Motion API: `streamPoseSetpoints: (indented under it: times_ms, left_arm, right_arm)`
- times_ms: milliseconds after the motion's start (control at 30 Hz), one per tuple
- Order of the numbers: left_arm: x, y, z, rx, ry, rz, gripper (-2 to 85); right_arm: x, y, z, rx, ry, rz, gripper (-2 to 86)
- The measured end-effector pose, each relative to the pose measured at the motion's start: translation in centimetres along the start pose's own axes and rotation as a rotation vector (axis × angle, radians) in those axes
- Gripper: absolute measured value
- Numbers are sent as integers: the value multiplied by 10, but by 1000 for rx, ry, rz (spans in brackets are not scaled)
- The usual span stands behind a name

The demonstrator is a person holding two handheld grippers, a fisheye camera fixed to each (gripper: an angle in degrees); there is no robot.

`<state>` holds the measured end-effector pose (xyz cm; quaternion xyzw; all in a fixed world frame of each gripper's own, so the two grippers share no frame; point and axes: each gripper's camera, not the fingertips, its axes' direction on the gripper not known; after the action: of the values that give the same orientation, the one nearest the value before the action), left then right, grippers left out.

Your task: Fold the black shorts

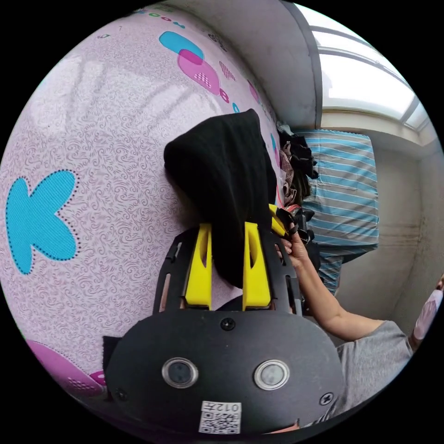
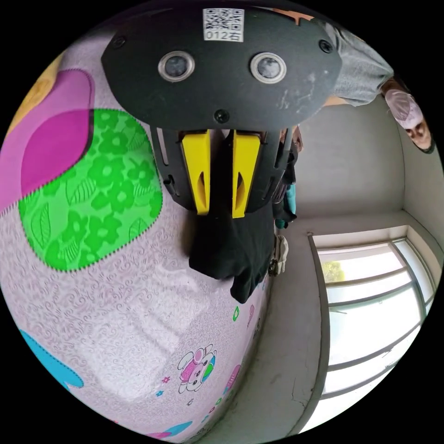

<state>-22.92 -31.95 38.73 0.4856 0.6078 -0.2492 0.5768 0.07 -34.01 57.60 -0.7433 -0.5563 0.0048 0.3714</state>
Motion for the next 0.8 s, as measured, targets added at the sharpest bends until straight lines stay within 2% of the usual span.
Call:
streamPoseSetpoints:
  times_ms: [100, 200, 367, 433, 800]
  left_arm:
    - [-2, -2, -23, -38, -57, 52, 109]
    - [-10, -6, -38, -52, -25, 62, 112]
    - [-14, -7, -47, -44, 57, 66, 133]
    - [-13, -5, -46, -34, 87, 62, 142]
    - [-5, 20, -45, -44, 126, 69, 140]
  right_arm:
    - [-1, 25, 8, -38, 23, -13, 77]
    - [7, 37, 14, -113, -1, -31, 99]
    - [5, 2, -14, -88, 140, -145, 154]
    - [7, -19, -10, -117, 130, -182, 164]
    - [5, -114, 106, -430, 26, -357, 145]
